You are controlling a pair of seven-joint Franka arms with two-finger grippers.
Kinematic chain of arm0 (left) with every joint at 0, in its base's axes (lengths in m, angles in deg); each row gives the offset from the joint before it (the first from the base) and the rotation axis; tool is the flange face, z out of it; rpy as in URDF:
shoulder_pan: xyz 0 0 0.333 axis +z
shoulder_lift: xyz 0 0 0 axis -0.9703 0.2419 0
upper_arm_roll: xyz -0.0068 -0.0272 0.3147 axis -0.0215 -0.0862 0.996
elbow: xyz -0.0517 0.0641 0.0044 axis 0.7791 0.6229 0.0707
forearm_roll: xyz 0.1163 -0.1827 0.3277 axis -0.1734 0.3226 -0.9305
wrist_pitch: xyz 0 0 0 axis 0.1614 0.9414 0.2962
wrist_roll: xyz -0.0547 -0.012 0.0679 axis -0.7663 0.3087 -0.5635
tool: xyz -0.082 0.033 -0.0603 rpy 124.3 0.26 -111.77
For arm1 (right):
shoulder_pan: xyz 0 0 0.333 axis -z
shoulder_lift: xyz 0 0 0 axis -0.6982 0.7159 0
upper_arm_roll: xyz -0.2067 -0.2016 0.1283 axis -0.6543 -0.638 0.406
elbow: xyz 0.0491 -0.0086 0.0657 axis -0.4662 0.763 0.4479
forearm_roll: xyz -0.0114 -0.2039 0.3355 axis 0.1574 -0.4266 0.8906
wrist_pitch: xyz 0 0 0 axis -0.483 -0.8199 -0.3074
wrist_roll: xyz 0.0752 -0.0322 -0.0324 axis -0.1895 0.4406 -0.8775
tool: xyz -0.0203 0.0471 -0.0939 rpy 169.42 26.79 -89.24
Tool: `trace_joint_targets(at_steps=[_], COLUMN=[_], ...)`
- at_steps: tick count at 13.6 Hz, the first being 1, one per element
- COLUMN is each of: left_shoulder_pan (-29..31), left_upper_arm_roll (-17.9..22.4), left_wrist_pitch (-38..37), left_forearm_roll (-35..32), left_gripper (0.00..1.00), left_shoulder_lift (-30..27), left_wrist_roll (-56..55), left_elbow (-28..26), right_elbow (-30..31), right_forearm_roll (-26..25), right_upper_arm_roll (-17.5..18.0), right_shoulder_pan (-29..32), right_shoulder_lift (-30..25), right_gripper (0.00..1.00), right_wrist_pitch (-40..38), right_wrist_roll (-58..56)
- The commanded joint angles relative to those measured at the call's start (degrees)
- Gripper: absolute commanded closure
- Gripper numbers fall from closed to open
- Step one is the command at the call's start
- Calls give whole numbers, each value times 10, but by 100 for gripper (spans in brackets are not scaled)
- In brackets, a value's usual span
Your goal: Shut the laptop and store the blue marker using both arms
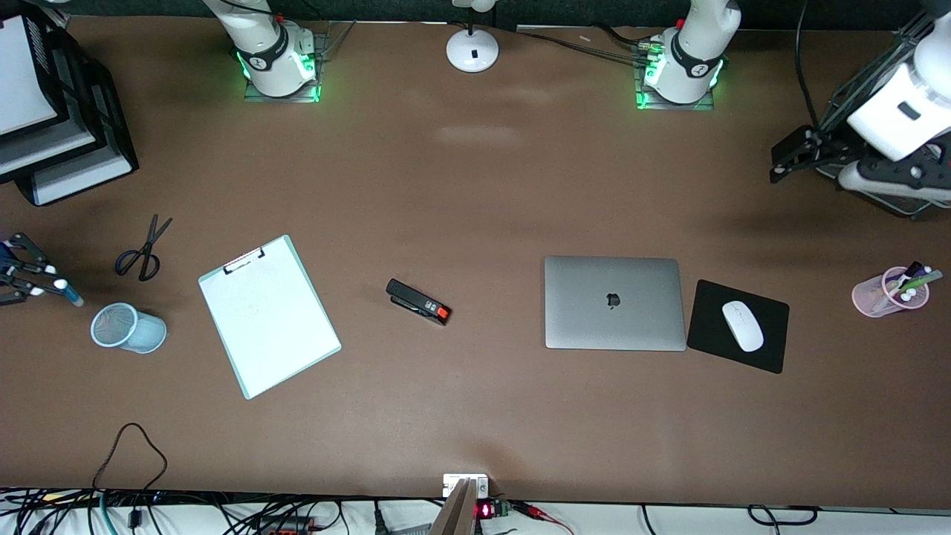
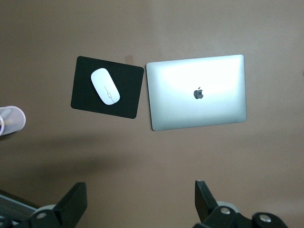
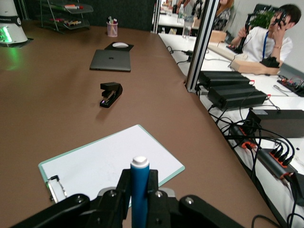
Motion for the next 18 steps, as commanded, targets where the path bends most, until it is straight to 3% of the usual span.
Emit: trace_joint_targets(at_steps=[1, 4, 11, 15, 16, 17, 18], left_shoulder_pan=[-34, -36, -57, -57, -57, -56, -56], left_upper_arm_roll=[17, 32, 42, 58, 58, 58, 56], left_wrist_pitch=[-23, -58, -56, -46, -46, -46, -47], left_forearm_roll=[-47, -45, -45, -39, -38, -34, -34], left_gripper=[0, 0, 0, 0, 0, 0, 0], left_shoulder_lift=[-20, -25, 13, 13, 13, 13, 13], left_wrist_roll=[5, 7, 7, 7, 7, 7, 7], left_elbow=[2, 2, 37, 37, 37, 37, 37], right_elbow=[-27, -28, -28, -27, -27, -27, -27], right_forearm_roll=[32, 34, 59, 60, 60, 59, 59], right_upper_arm_roll=[8, 9, 9, 8, 8, 8, 8], right_shoulder_pan=[9, 6, 8, 11, 14, 15, 19], right_shoulder_lift=[29, 47, 91, 105, 106, 106, 103], right_gripper=[100, 100, 100, 90, 62, 1, 0], right_wrist_pitch=[-9, 0, 8, 20, 21, 22, 23], right_wrist_roll=[-14, -18, -55, -69, -69, -68, -63])
